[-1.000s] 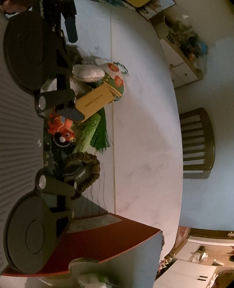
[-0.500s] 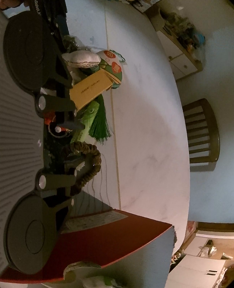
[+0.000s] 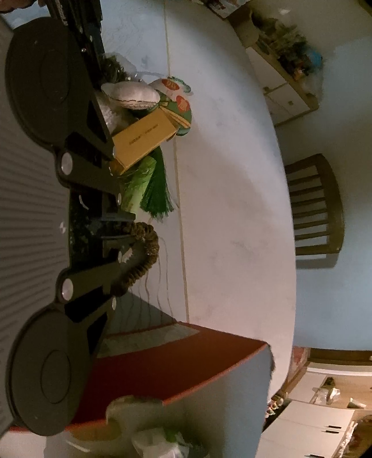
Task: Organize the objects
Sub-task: 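Grasp the dark green crinkled packet with the left tool while the right tool grasps the brown bead string, then carry the green packet with the left tool while the right tool carries the bead string into the shoebox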
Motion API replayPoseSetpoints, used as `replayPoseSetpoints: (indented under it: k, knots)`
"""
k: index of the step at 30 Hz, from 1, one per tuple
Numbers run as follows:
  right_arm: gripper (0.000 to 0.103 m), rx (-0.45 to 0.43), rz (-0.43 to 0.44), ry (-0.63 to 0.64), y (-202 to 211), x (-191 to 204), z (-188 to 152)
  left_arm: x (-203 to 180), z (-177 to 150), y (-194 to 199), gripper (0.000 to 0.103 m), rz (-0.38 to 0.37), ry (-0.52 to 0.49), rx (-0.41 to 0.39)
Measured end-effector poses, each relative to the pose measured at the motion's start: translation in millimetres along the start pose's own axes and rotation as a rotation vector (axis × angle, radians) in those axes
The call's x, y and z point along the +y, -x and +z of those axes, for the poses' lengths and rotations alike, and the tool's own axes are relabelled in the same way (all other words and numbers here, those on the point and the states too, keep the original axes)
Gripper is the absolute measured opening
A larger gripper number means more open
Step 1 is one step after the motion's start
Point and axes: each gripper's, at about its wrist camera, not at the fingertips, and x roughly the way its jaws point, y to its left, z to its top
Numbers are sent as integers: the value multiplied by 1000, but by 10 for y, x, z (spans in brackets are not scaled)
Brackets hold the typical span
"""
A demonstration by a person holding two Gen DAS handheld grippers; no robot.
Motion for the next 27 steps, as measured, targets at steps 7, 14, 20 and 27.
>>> replayPoseSetpoints:
  k: [7, 14, 20, 27]
  knots:
    - [8, -36, 31, -34, 287, -69, 28, -7, -13, 178, 20, 3, 10, -19]
    - [8, -71, 94, -71, 674, -106, 14, -122, 4, 451, 20, -39, 20, -44]
    - [8, -129, 133, -77, 1129, -126, 28, -420, 52, 699, 20, -80, -14, -60]
    - [8, -151, 164, -87, 1528, -300, 11, -879, 114, 894, 20, -130, -70, -71]
